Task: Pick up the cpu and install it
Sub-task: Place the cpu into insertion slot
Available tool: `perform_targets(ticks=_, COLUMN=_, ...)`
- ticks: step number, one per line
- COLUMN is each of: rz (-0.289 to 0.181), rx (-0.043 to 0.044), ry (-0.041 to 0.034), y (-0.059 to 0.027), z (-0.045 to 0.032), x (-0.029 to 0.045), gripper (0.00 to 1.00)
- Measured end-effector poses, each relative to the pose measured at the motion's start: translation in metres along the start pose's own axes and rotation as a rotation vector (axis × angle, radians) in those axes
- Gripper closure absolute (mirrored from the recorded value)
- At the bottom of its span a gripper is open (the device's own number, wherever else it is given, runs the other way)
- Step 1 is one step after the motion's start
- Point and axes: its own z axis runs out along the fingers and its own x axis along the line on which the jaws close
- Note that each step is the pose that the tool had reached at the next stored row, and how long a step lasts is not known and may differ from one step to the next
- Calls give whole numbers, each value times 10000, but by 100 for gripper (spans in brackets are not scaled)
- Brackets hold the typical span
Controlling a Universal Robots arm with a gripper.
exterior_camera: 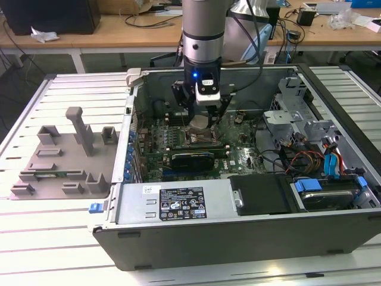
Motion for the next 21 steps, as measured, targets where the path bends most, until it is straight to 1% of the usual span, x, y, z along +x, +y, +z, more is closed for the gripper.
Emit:
perform_targets(ticks=1, rz=336, rx=4, ry=-5, y=0, z=2, x=0, gripper=45)
perform_targets(ticks=3, rz=711, rx=9, ry=-10, y=0, z=4, x=0, gripper=45)
perform_targets(ticks=4, rz=1012, rx=12, ry=-13, y=0, z=6, x=0, gripper=45)
perform_targets(ticks=13, rz=2501, rx=29, ry=-33, y=0, z=13, x=0, gripper=45)
perform_targets(ticks=15, rz=2904, rx=34, ry=-38, y=0, z=15, x=0, gripper=45)
perform_targets(ticks=21, rz=3809, rx=44, ry=-50, y=0, z=19, x=0, gripper=45)
